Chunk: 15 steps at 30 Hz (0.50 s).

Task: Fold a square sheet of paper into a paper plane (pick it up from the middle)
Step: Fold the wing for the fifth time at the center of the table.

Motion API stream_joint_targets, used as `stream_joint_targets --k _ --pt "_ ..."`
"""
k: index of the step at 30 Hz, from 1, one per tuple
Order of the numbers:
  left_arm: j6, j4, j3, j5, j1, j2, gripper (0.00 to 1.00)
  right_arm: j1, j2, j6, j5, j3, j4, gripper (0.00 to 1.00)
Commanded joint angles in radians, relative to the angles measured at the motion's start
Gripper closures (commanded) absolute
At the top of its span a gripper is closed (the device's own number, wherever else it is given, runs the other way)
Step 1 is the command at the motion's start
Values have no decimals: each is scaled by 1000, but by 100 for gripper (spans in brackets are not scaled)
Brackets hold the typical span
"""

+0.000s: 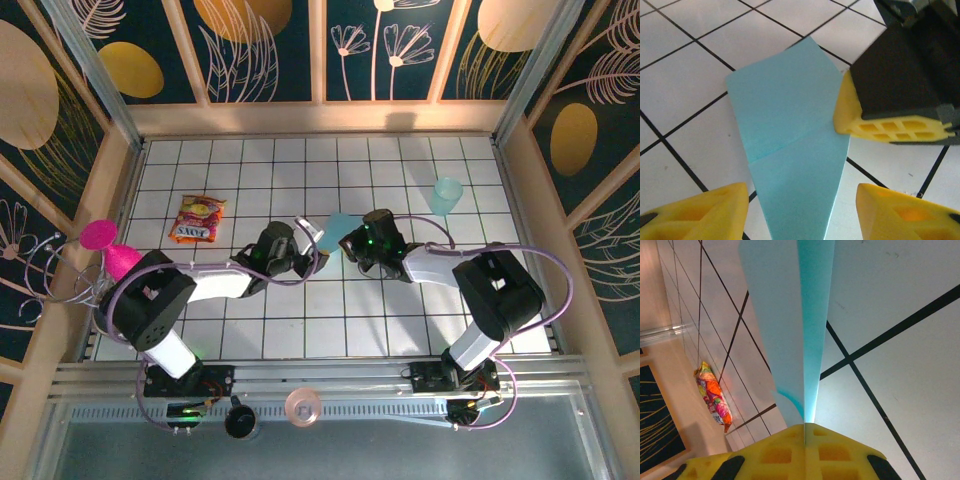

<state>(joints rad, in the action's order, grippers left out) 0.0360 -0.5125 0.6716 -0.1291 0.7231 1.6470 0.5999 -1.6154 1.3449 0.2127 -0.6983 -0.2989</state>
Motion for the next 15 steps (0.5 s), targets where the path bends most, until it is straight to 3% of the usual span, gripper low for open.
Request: stream_joint_targets --k 1,15 --pt "84 -58 22 4 13 26 41 -12 34 11 14 -26 27 100" --pt "146 -119 60 9 36 153 48 -21 34 28 57 -29 19 100"
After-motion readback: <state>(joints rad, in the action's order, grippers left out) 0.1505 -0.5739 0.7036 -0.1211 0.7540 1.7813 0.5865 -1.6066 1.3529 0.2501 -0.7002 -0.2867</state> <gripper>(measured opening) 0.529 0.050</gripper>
